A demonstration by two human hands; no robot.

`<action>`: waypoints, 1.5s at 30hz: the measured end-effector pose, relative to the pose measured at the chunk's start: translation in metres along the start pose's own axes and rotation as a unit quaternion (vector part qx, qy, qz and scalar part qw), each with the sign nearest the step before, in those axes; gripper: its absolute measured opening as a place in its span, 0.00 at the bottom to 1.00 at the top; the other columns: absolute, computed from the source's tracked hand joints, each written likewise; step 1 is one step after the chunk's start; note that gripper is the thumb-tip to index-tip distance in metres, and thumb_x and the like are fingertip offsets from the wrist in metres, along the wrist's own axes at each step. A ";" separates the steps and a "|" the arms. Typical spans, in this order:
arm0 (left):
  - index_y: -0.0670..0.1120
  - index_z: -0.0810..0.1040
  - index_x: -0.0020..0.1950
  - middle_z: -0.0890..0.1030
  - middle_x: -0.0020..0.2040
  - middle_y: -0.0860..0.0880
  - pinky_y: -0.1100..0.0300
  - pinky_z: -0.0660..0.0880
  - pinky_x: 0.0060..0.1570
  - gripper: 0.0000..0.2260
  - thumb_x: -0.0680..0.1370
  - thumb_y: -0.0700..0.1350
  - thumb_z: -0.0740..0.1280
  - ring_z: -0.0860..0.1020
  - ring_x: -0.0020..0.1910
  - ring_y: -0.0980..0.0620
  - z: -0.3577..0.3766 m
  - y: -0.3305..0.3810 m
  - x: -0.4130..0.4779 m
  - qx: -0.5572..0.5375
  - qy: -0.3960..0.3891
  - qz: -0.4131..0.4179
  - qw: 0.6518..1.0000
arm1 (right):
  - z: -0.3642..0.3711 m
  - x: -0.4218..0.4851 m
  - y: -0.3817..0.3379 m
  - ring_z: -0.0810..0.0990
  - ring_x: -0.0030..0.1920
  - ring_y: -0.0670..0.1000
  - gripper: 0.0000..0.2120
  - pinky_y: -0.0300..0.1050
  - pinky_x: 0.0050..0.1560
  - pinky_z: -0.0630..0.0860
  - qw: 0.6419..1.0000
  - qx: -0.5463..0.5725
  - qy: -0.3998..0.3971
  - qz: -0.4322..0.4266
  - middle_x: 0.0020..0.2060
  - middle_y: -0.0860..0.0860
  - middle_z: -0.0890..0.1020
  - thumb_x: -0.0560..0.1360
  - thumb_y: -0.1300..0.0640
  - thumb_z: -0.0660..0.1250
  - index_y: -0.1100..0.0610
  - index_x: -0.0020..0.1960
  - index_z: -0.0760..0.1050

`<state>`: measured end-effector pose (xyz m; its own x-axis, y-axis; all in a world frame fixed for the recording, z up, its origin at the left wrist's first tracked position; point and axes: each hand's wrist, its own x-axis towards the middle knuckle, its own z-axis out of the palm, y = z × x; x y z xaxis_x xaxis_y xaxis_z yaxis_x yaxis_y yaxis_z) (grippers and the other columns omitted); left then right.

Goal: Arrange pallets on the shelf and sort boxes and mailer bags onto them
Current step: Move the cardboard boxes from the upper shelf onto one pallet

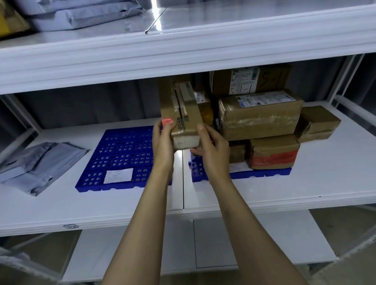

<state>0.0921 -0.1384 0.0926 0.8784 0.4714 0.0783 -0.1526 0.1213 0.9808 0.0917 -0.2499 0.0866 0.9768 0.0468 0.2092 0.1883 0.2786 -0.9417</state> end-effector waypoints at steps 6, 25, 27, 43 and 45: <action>0.40 0.75 0.62 0.82 0.55 0.39 0.52 0.79 0.51 0.24 0.76 0.57 0.62 0.82 0.52 0.44 0.016 0.029 0.052 0.030 0.006 -0.022 0.999 | -0.002 0.012 -0.007 0.82 0.53 0.45 0.12 0.41 0.50 0.81 1.000 0.003 0.014 -0.011 0.51 0.44 0.83 0.80 0.52 0.61 0.51 0.61 0.77; 0.45 0.76 0.62 0.83 0.49 0.42 0.40 0.78 0.53 0.33 0.71 0.69 0.56 0.81 0.52 0.39 0.055 0.023 0.084 0.136 -0.011 -0.018 0.990 | -0.019 0.020 0.019 0.82 0.53 0.50 0.11 0.58 0.57 0.78 0.994 -0.023 0.100 0.021 0.49 0.46 0.83 0.81 0.56 0.59 0.43 0.51 0.78; 0.45 0.75 0.64 0.82 0.50 0.44 0.41 0.79 0.52 0.34 0.72 0.69 0.56 0.81 0.51 0.40 0.053 0.021 0.086 0.142 -0.010 -0.015 0.990 | -0.018 0.020 0.021 0.82 0.53 0.50 0.11 0.58 0.57 0.78 0.994 -0.027 0.100 0.020 0.50 0.47 0.83 0.81 0.55 0.59 0.44 0.52 0.78; 0.54 0.77 0.54 0.81 0.52 0.48 0.41 0.78 0.53 0.18 0.69 0.61 0.62 0.79 0.54 0.43 0.054 0.023 0.089 0.110 -0.022 -0.021 0.993 | -0.011 0.016 0.021 0.81 0.56 0.49 0.11 0.57 0.59 0.77 0.993 -0.052 0.108 0.010 0.53 0.47 0.83 0.81 0.55 0.59 0.44 0.54 0.78; 0.51 0.76 0.59 0.80 0.51 0.48 0.41 0.80 0.49 0.17 0.75 0.58 0.61 0.79 0.53 0.43 0.053 0.024 0.088 0.103 -0.025 -0.021 0.994 | -0.010 0.015 0.021 0.81 0.56 0.49 0.11 0.57 0.58 0.78 0.993 -0.054 0.107 0.009 0.54 0.47 0.83 0.81 0.55 0.59 0.45 0.55 0.78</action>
<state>0.1897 -0.1404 0.1324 0.9041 0.4254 0.0401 -0.0237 -0.0438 0.9988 0.1113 -0.2533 0.0674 0.9771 -0.1581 0.1427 0.1700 0.1755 -0.9697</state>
